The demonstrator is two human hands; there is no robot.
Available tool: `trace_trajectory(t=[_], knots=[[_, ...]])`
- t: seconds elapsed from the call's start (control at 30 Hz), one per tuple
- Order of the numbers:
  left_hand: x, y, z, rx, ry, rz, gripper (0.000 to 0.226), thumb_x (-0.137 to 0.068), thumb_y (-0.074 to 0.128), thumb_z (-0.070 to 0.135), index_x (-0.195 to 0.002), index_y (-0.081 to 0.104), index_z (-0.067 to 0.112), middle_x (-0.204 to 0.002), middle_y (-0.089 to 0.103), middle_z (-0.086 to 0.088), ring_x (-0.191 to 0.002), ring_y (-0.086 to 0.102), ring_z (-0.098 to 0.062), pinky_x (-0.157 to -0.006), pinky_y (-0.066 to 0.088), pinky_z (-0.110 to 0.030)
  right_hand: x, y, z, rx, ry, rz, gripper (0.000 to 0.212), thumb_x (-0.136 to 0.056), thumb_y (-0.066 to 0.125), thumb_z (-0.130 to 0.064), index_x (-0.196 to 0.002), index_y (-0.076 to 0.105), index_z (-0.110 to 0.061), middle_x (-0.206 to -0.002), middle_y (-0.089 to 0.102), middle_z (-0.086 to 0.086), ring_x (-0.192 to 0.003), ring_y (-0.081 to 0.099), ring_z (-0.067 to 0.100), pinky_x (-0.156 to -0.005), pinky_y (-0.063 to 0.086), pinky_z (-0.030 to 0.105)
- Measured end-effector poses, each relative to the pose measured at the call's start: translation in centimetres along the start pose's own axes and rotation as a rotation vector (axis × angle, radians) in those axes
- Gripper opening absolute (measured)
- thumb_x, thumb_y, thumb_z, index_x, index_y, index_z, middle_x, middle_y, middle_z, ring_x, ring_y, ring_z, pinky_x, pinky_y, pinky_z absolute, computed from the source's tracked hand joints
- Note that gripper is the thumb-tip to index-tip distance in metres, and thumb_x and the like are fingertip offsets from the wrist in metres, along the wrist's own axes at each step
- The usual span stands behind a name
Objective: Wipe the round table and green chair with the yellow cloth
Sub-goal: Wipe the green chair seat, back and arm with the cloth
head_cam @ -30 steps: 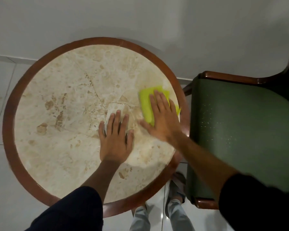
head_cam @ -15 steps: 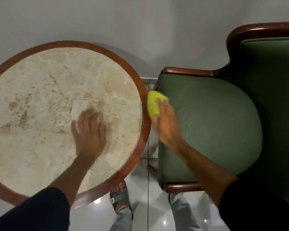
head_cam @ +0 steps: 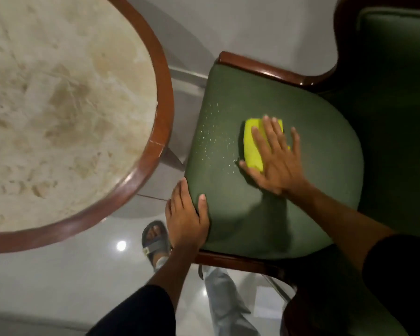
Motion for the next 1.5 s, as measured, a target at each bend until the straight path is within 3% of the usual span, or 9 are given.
trace_trajectory(t=[0.17,0.27,0.4,0.5,0.6,0.73,0.9,1.23,1.5], knots=[[0.4,0.0,0.1,0.03,0.008,0.027,0.064,-0.097,0.015,0.056,-0.15,0.023,0.019,-0.151,0.042,-0.007,-0.135,0.045,-0.025,-0.11,0.041,-0.046,-5.1,0.1,-3.6,-0.086,-0.113,0.038,0.072,-0.092,0.024,-0.068,-0.153,0.017,-0.03,-0.165,0.009,0.012,-0.151,0.004,0.035,-0.118,0.013,0.063],[0.6,-0.1,-0.2,0.099,-0.023,0.037,0.062,-0.098,0.017,0.052,-0.149,0.027,0.019,-0.151,0.044,-0.007,-0.133,0.046,-0.025,-0.109,0.041,-0.046,-1.1,2.2,-6.0,-0.017,-0.328,0.055,0.064,-0.092,0.032,-0.064,-0.148,0.033,-0.032,-0.163,0.018,0.013,-0.15,0.009,0.038,-0.118,0.017,0.061],[-1.1,-0.5,0.7,0.118,-0.085,0.045,0.06,-0.099,0.016,0.046,-0.149,0.03,0.017,-0.151,0.044,-0.008,-0.137,0.042,-0.025,-0.115,0.033,-0.044,7.0,4.5,-2.1,0.073,-0.511,0.036,0.065,-0.093,0.039,-0.058,-0.151,0.026,-0.033,-0.161,0.022,0.015,-0.15,0.011,0.038,-0.12,0.015,0.058],[-1.3,-0.4,0.9,0.069,-0.07,0.05,0.061,-0.099,0.013,0.046,-0.149,0.029,0.016,-0.151,0.044,-0.008,-0.139,0.04,-0.024,-0.117,0.03,-0.045,6.6,3.6,3.8,-0.01,-0.234,0.08,0.064,-0.093,0.039,-0.054,-0.151,0.025,-0.031,-0.158,0.029,0.019,-0.147,0.02,0.041,-0.112,0.029,0.062],[-1.2,-0.2,0.8,0.046,-0.086,0.051,0.06,-0.099,0.012,0.046,-0.149,0.029,0.016,-0.151,0.044,-0.007,-0.139,0.041,-0.025,-0.118,0.03,-0.048,0.8,1.4,5.9,-0.181,0.116,0.14,0.065,-0.095,0.035,-0.054,-0.152,0.026,-0.023,-0.162,0.018,0.016,-0.149,0.013,0.038,-0.118,0.019,0.059],[-1.1,-0.1,0.8,0.033,-0.08,0.063,0.062,-0.099,0.01,0.048,-0.149,0.028,0.016,-0.154,0.041,-0.007,-0.142,0.037,-0.024,-0.119,0.027,-0.049,-10.7,-1.5,3.0,-0.344,0.26,0.147,0.085,-0.093,0.034,-0.063,-0.153,0.015,-0.006,-0.163,0.016,0.016,-0.151,0.011,0.033,-0.124,0.009,0.046],[-1.3,0.4,0.4,-0.034,-0.091,0.058,0.069,-0.097,0.003,0.054,-0.154,0.016,0.018,-0.163,0.022,-0.002,-0.152,0.014,-0.018,-0.125,0.008,-0.046,-17.0,-3.0,-3.7,-0.117,-0.194,-0.019,0.084,-0.09,0.036,-0.066,-0.15,0.029,-0.008,-0.159,0.028,0.017,-0.149,0.02,0.035,-0.122,0.015,0.048],[-1.0,0.5,0.0,0.002,-0.152,0.073,0.068,-0.097,0.002,0.048,-0.155,0.015,0.015,-0.164,0.02,-0.003,-0.152,0.011,-0.016,-0.125,0.005,-0.042,-2.2,0.9,-4.3,0.162,-1.068,-0.174,0.078,-0.084,0.042,-0.06,-0.15,0.032,-0.02,-0.157,0.031,0.018,-0.147,0.024,0.039,-0.117,0.021,0.056],[-1.2,0.3,0.1,0.026,-0.158,0.066,0.075,-0.093,-0.005,0.057,-0.152,0.02,0.019,-0.161,0.028,-0.003,-0.15,0.023,-0.019,-0.124,0.012,-0.044,-17.9,-4.7,0.0,-0.039,-0.177,-0.044,0.074,-0.088,0.038,-0.051,-0.146,0.036,-0.006,-0.156,0.029,0.024,-0.145,0.027,0.038,-0.119,0.022,0.046]])
Point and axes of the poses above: each hand's wrist, its own x-axis away from the middle knuckle, its own y-axis out of the palm, z = x × y, the point moved 1 cm from there along -x, towards the middle knuckle
